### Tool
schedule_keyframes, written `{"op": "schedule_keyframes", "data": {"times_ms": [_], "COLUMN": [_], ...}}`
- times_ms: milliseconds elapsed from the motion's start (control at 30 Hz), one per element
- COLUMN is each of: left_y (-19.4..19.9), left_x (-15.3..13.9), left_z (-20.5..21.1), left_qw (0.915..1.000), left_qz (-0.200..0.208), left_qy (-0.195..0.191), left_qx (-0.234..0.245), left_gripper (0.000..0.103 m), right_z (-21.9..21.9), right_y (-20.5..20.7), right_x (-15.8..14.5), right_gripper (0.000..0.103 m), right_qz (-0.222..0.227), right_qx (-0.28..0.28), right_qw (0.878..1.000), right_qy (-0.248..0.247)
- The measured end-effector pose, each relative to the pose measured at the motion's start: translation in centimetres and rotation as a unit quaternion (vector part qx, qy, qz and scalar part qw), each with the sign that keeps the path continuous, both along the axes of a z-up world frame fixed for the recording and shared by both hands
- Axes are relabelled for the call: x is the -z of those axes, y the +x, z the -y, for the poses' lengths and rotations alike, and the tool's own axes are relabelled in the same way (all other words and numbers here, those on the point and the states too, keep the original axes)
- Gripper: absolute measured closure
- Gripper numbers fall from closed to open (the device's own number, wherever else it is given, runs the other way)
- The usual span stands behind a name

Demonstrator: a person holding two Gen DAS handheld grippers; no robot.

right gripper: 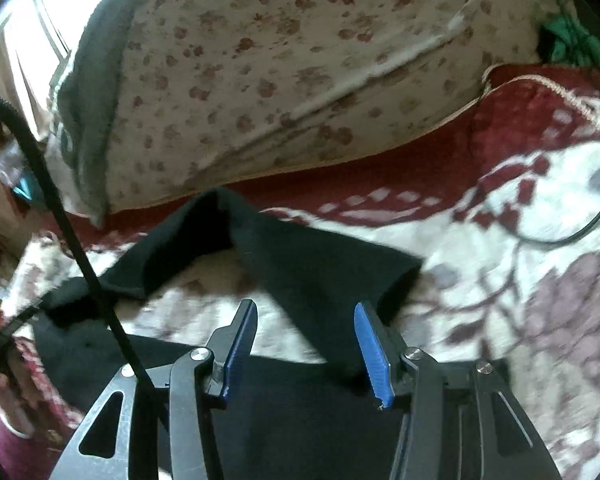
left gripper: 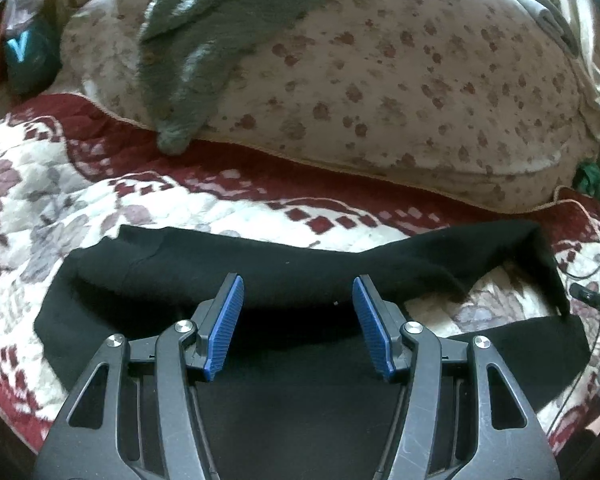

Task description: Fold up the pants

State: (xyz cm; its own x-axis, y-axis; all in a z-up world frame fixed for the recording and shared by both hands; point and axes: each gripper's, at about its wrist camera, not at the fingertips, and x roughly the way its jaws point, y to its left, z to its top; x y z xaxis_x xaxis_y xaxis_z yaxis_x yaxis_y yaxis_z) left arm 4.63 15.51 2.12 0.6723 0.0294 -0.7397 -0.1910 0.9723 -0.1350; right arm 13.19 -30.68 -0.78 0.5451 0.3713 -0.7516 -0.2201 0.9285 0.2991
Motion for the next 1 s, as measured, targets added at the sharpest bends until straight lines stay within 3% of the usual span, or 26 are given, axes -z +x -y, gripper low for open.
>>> {"op": "schedule_keyframes", "data": {"times_ms": [233, 567, 833, 1000], "left_y": [1.8, 0.7, 0.3, 1.2], "left_x": [0.0, -0.2, 0.4, 0.8], "left_z": [0.5, 1.1, 1.3, 1.8], "left_qw": [0.999, 0.9985, 0.9984, 0.9975], "left_qz": [-0.016, -0.016, -0.021, -0.034], "left_qy": [0.003, -0.004, -0.004, 0.001], "left_qx": [0.043, 0.053, 0.052, 0.063], "left_gripper": [0.046, 0.046, 0.046, 0.046], "right_z": [0.4, 2.2, 4.0, 2.6], "right_y": [1.1, -0.5, -1.4, -1.1], "right_x": [0.6, -1.1, -1.8, -1.1], "right_gripper": [0.049, 0.049, 0.049, 0.049], "right_qz": [-0.002, -0.003, 0.001, -0.001], "right_qx": [-0.026, -0.007, -0.001, -0.019], "right_qw": [0.999, 0.998, 1.0, 1.0], "right_qy": [-0.021, 0.059, 0.03, 0.015]}}
